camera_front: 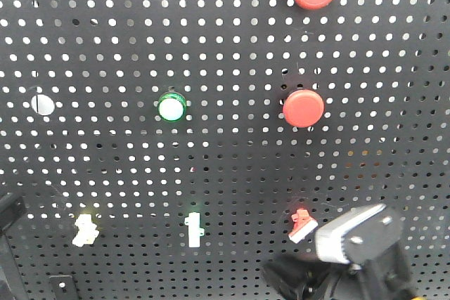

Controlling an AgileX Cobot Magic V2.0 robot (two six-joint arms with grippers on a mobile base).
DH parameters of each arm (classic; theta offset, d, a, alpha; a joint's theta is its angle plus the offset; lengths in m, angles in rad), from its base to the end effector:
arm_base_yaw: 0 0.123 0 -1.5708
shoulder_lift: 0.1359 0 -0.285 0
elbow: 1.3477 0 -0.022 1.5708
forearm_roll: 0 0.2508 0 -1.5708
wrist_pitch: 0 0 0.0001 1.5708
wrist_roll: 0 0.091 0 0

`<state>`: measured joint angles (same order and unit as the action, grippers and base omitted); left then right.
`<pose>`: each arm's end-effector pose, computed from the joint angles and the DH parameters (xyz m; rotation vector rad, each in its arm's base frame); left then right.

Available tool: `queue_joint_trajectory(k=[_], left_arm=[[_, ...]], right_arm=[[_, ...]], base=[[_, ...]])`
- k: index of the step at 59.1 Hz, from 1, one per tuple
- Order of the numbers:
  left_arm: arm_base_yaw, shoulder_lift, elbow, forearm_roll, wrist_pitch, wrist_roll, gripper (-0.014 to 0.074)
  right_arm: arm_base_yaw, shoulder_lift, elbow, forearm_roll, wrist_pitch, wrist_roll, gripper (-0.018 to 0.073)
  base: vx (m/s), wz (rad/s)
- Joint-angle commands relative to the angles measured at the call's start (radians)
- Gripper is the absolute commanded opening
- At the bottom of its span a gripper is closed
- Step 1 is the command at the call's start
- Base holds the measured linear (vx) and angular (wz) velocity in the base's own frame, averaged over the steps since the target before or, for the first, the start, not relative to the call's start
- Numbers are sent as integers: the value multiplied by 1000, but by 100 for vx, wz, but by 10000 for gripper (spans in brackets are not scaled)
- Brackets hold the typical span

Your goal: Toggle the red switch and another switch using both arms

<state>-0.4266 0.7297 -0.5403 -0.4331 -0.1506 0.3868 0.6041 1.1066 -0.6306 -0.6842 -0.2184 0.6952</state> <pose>0.1460 -0.0601 0.3394 0.2457 1.5254 -0.3238 0.1876 0.1446 0.2984 -0.6181 1.7157 0.5696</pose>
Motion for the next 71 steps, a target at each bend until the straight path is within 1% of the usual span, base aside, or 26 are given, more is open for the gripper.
queue_joint_trajectory(k=[1,5,29,40,43,46,47,49,51,54,57,59,63,67,71], left_arm=[[-5,-2,-30,-6,-67,-2,2],[-5,-2,-30,-6,-67,-2,2],[-5,-2,-29,-6,-70,-2,2],[-5,-20,39,-1,-82,-4,2],[-5,-46,79,22,-107,-7,2],[4,-96,135,78,-135,-14,2],[11,-111,152,106,-142,-19,2],[33,-149,196,137,-158,-49,2],[55,-181,230,151,-167,-86,2],[106,-239,285,159,-163,-157,2],[169,-298,334,168,-150,-197,2],[216,-341,368,192,-140,-215,2],[296,-429,430,257,-123,-214,2],[350,-503,481,332,-98,-215,2],[384,-574,532,354,-75,-216,2]], right_arm=[[1,-43,-31,0,-138,-72,-6],[1,-51,-31,0,-155,-80,-6],[1,-52,-31,0,-153,-80,-6],[1,-52,-31,0,-153,-80,-6],[1,-52,-31,0,-153,-77,-6],[1,-52,-31,0,-153,-77,-6],[1,-52,-31,0,-153,-77,-6],[1,-52,-31,0,-153,-77,-6],[1,-52,-31,0,-153,-76,-6],[1,-52,-31,0,-153,-76,-6],[1,-52,-31,0,-153,-76,-6],[1,-52,-31,0,-153,-76,-6],[1,-52,-31,0,-153,-76,-6],[1,-52,-31,0,-153,-76,-6],[1,-52,-31,0,-153,-76,-6]], base=[[0,0],[0,0],[0,0],[0,0],[0,0],[0,0],[0,0],[0,0],[0,0],[0,0],[0,0],[0,0],[0,0],[0,0],[0,0]])
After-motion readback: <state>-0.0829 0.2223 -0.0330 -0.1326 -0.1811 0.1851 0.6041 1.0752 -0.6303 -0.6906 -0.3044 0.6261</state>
